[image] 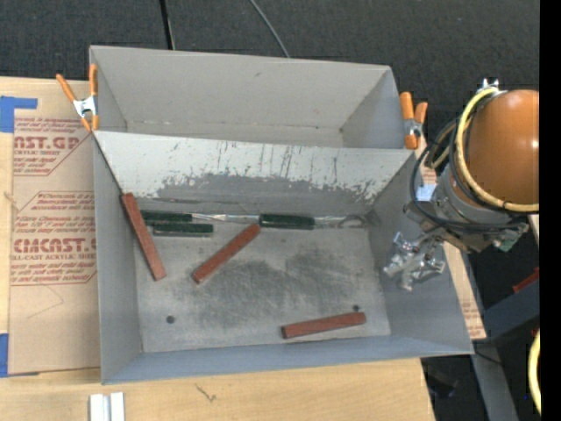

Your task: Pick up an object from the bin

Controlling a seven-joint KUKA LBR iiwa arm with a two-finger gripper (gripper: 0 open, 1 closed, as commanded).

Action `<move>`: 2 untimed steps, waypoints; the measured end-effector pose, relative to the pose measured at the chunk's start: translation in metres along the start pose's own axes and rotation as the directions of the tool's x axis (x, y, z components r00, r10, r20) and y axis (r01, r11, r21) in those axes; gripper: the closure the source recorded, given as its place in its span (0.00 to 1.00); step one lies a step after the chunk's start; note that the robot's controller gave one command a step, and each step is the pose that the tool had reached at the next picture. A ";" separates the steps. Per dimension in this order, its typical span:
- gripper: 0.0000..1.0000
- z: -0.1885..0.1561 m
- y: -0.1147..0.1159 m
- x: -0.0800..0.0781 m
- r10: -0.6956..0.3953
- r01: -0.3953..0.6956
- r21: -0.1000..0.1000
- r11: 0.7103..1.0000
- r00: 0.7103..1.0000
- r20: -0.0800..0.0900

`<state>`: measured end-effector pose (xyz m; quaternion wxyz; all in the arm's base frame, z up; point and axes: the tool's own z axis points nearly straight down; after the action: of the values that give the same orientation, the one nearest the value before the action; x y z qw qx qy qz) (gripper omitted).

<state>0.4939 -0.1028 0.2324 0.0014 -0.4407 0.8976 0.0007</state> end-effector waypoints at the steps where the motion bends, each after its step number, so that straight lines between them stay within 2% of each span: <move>1: 0.00 0.083 -0.006 -0.002 0.054 -0.054 -0.002 0.999 0.999 -0.002; 2: 0.00 0.083 -0.006 -0.002 0.055 -0.055 -0.001 0.998 0.998 -0.001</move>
Offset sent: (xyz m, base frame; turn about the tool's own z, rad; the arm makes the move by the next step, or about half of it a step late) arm 0.0000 0.0000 0.0000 0.0000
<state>0.4999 -0.1048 0.1495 0.0008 -0.4159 0.9094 0.0011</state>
